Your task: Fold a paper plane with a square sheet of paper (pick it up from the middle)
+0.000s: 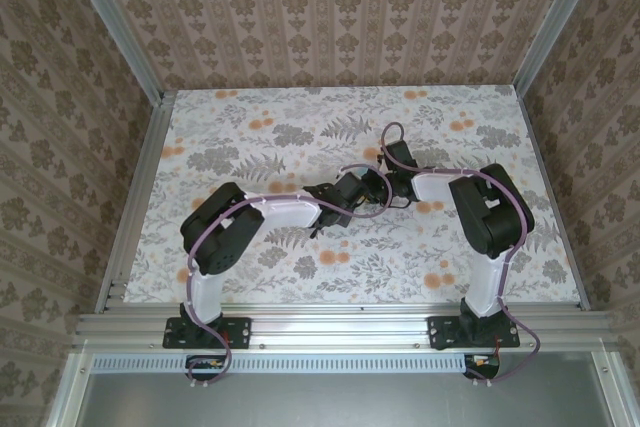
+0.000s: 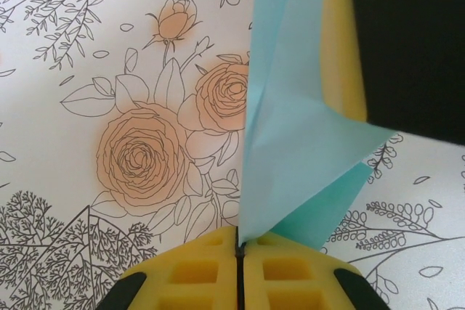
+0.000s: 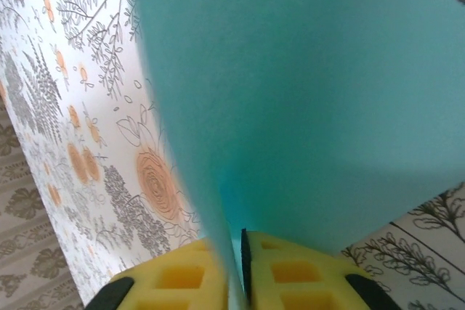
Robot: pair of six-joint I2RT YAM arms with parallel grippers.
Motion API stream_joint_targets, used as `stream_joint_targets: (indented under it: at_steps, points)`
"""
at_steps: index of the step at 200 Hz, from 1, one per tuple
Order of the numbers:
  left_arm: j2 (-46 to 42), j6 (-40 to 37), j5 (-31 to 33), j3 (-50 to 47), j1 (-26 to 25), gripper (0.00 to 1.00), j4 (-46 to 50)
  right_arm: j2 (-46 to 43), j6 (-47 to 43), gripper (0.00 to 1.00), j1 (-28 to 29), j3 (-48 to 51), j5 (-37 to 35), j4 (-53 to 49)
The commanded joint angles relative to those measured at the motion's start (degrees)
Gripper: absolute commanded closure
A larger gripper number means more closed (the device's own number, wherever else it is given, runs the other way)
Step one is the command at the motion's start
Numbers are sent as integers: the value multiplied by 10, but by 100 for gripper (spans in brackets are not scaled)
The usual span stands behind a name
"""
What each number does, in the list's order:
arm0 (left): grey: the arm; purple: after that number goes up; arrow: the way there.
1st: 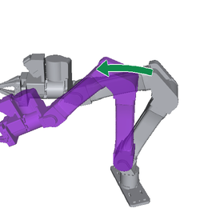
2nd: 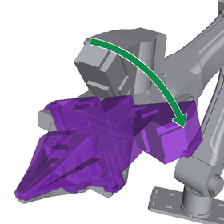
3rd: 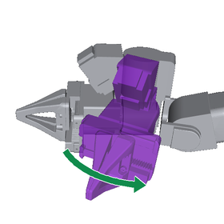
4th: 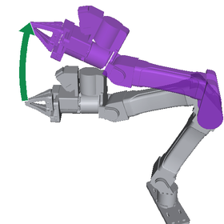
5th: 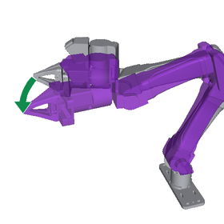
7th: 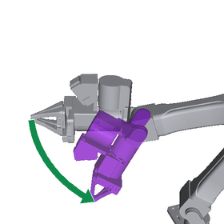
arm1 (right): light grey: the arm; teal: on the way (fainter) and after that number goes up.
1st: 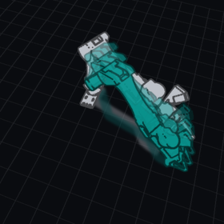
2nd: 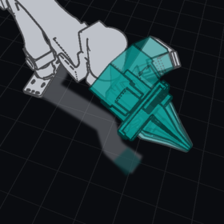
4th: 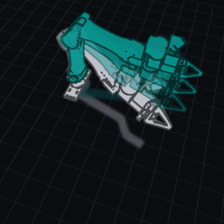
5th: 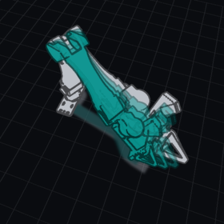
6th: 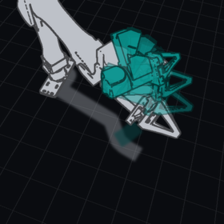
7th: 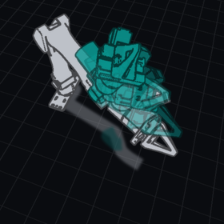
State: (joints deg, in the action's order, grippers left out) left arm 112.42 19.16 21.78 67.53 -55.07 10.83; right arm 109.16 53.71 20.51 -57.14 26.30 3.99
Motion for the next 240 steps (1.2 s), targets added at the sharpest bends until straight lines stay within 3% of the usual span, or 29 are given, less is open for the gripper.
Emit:
stream_joint_targets:
  at_steps: [1,80,117,173,195,240]
  points:
    - [9,-13,7,-6,-3,89,19,-1,-16,92,-2,-9,-28,-38]
    - [-69,-21,-86,-25,1,57,31,23,-72,92,-6,-5,-28,-21]
    - [-109,-19,-156,-34,17,50,26,27,-91,90,-8,-1,-22,-16]
    - [-98,86,-393,-39,130,53,-33,47,-121,88,-15,1,3,-5]
    - [-64,113,-444,-25,159,59,-42,51,-117,86,-18,4,8,4]
    - [-16,126,-479,-3,169,67,-38,54,-114,85,-19,6,9,8]
